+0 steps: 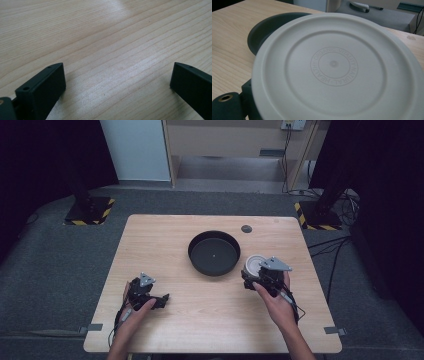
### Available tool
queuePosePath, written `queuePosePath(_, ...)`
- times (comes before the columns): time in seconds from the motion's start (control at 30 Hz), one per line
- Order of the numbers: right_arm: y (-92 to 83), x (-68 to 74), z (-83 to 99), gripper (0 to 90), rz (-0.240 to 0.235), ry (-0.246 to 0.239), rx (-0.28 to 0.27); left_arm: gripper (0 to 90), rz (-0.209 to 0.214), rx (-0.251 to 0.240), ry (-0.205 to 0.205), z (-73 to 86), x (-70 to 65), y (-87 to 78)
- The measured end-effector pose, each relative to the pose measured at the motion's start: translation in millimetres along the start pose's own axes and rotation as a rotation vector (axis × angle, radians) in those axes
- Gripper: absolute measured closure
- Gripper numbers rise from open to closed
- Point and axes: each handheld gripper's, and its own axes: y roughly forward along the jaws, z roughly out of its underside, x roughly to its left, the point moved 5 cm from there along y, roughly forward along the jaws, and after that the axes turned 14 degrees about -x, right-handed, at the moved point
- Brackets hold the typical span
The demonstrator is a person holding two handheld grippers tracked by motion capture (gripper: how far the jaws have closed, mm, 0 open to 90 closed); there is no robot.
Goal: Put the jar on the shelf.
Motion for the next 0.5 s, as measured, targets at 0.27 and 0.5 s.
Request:
queuePosePath(0.27,12.9,0.7,-7.1,9.9,-0.002,-0.003,0.0,0.0,0.002,-0.001,0.0,-0.1,0.0,0.2)
queuePosePath(0.5,19.7,3.2,-14.6,9.9,-0.004,-0.011,-0.004,0.0,0.002,-0.001,0.0,-0.1,0.1,0.2)
